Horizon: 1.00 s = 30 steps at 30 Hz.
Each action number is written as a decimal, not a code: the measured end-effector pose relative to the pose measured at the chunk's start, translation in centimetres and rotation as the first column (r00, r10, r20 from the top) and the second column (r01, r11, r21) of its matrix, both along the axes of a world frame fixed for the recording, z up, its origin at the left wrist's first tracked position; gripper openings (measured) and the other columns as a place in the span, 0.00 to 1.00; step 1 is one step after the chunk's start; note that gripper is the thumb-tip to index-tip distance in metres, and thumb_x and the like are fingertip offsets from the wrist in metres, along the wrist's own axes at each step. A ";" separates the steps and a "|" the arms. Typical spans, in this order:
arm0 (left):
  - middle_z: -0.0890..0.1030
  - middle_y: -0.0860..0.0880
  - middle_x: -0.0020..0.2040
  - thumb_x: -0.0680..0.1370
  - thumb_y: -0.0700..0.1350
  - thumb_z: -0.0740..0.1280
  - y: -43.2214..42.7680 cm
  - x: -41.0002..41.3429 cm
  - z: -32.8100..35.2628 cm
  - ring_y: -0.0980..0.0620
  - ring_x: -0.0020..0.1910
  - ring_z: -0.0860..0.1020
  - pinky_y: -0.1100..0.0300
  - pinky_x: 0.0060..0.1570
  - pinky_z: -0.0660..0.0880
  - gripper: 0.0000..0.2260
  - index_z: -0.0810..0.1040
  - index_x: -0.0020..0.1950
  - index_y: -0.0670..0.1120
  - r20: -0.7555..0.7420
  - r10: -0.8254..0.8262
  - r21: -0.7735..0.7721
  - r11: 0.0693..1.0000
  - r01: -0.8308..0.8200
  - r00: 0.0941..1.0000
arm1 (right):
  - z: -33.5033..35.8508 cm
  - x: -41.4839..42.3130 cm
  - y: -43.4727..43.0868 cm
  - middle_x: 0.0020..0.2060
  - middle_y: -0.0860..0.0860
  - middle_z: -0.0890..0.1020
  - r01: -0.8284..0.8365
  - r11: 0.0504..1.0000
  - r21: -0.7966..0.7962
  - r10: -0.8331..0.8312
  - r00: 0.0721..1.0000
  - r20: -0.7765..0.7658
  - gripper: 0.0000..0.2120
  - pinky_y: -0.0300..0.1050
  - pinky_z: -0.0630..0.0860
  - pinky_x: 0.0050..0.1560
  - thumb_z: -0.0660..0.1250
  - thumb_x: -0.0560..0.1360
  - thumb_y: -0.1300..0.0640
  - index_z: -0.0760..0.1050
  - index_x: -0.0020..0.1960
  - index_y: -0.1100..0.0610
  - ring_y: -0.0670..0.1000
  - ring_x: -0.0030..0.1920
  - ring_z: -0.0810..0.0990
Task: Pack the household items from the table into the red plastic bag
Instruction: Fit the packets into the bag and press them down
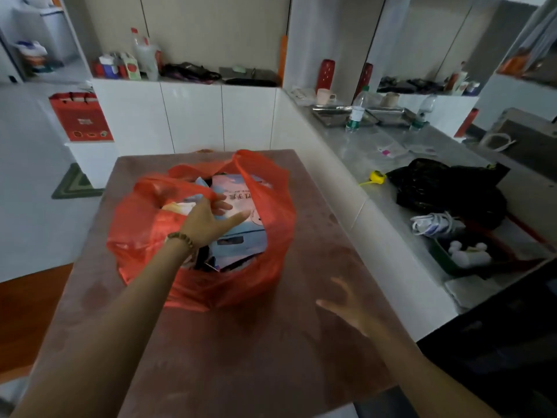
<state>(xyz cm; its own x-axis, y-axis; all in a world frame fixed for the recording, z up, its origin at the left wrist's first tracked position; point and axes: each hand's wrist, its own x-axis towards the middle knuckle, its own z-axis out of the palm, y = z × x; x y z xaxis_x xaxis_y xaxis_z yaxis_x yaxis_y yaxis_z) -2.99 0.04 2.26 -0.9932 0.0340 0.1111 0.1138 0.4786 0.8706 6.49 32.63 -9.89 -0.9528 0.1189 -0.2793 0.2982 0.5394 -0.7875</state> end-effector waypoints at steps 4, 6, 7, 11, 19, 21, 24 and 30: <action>0.76 0.46 0.60 0.62 0.66 0.72 1.0 0.9 -1.0 0.47 0.60 0.73 0.46 0.63 0.70 0.42 0.66 0.66 0.41 0.016 -0.020 -0.114 0.993 0.022 1.000 | -3.1 0.6 0.5 0.75 0.54 0.59 -0.023 0.999 -0.041 0.025 0.999 0.048 0.35 0.26 0.67 0.60 0.74 0.70 0.62 0.64 0.73 0.59 0.48 0.72 0.62; 0.76 0.46 0.59 0.57 0.72 0.68 1.0 1.6 -1.3 0.47 0.60 0.73 0.45 0.63 0.70 0.47 0.66 0.65 0.41 0.003 -0.021 -0.129 0.991 0.021 1.000 | -4.9 1.0 0.6 0.75 0.57 0.58 -0.006 1.000 -0.016 0.007 0.999 0.054 0.32 0.32 0.63 0.63 0.73 0.71 0.65 0.65 0.72 0.61 0.53 0.74 0.61; 0.75 0.47 0.58 0.59 0.71 0.69 1.0 1.7 -1.4 0.47 0.60 0.73 0.46 0.62 0.70 0.46 0.66 0.66 0.41 -0.002 -0.020 -0.119 0.993 0.019 1.000 | -5.7 1.2 0.7 0.75 0.57 0.60 -0.012 1.000 0.004 0.012 0.999 0.051 0.30 0.32 0.61 0.63 0.72 0.71 0.66 0.66 0.71 0.61 0.54 0.74 0.62; 0.75 0.49 0.56 0.65 0.59 0.71 0.9 2.0 -1.9 0.50 0.58 0.73 0.56 0.58 0.71 0.36 0.66 0.66 0.42 -0.023 -0.014 -0.081 0.997 0.013 1.000 | -7.9 2.0 1.2 0.69 0.55 0.71 -0.040 0.992 0.116 0.036 0.999 0.034 0.21 0.40 0.64 0.68 0.68 0.74 0.68 0.73 0.67 0.60 0.54 0.70 0.68; 0.77 0.48 0.53 0.70 0.51 0.72 0.5 2.8 -2.1 0.54 0.54 0.75 0.67 0.52 0.69 0.27 0.68 0.63 0.39 -0.067 0.014 -0.074 0.997 -0.019 0.998 | -7.9 2.3 -0.5 0.49 0.59 0.84 0.064 0.995 0.076 -0.059 0.996 -0.064 0.10 0.23 0.70 0.42 0.71 0.70 0.69 0.82 0.51 0.65 0.50 0.49 0.83; 0.77 0.48 0.52 0.71 0.50 0.72 0.4 3.0 -2.0 0.53 0.53 0.75 0.67 0.52 0.69 0.26 0.68 0.63 0.39 -0.072 0.019 -0.063 0.998 -0.023 0.997 | -7.1 1.8 -1.5 0.48 0.66 0.83 0.098 0.995 -0.033 -0.101 0.988 -0.116 0.10 0.22 0.71 0.40 0.71 0.68 0.74 0.80 0.50 0.70 0.36 0.40 0.82; 0.78 0.48 0.50 0.72 0.49 0.70 0.1 3.3 -1.7 0.53 0.52 0.76 0.66 0.51 0.70 0.22 0.69 0.62 0.40 -0.066 0.013 -0.046 0.999 -0.016 0.998 | -4.7 0.8 -3.4 0.47 0.70 0.82 0.068 0.979 -0.192 -0.108 0.972 -0.207 0.12 0.24 0.74 0.41 0.71 0.66 0.76 0.79 0.49 0.72 0.31 0.33 0.79; 0.78 0.48 0.40 0.76 0.45 0.66 -0.9 3.4 0.7 0.62 0.35 0.78 0.76 0.38 0.72 0.10 0.71 0.52 0.40 -0.194 0.072 0.081 0.995 -0.057 0.978 | 6.2 -0.9 -7.5 0.44 0.56 0.86 -0.028 0.912 -0.409 -0.176 0.874 -0.453 0.12 0.28 0.77 0.45 0.74 0.67 0.70 0.80 0.46 0.58 0.37 0.39 0.83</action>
<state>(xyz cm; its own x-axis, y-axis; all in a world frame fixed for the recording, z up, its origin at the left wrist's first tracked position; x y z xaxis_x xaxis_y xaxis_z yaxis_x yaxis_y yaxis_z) 0.43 -0.82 2.98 -0.9517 -0.0454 0.3037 0.2567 0.4251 0.8680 5.54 25.17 -3.69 -0.9716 0.1727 0.1620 -0.1370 0.1483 -0.9794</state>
